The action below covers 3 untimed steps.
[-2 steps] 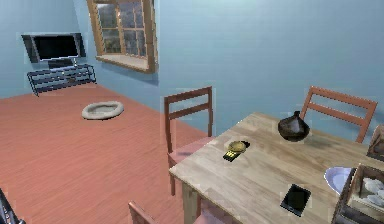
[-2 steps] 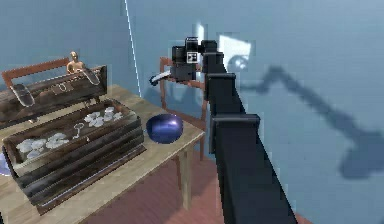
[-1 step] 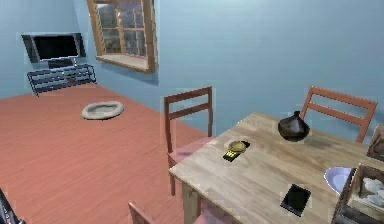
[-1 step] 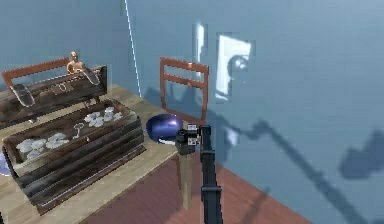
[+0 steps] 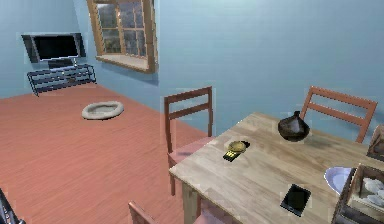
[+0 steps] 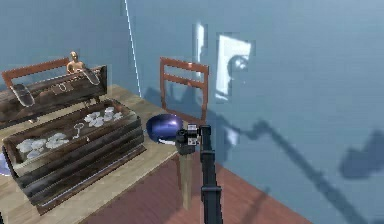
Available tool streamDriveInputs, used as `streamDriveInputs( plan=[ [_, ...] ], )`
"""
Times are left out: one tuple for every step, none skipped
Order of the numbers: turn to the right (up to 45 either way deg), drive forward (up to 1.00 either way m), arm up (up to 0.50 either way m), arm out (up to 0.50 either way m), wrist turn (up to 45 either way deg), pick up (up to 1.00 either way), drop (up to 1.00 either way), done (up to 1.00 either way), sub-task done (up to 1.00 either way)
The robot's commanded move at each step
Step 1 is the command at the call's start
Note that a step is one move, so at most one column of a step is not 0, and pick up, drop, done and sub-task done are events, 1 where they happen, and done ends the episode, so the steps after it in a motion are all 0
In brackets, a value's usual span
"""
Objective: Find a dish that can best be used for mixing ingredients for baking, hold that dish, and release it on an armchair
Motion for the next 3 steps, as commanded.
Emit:
streamDriveInputs(
  plan=[
    [0.0,0.0,0.1,0.0,0.0,0.0,0.0,0.0,0.0],
    [0.0,0.0,0.2,0.0,0.0,0.0,0.0,0.0,0.0],
    [0.0,0.0,0.0,0.0,-45.0,0.0,0.0,0.0,0.0]
  ],
)
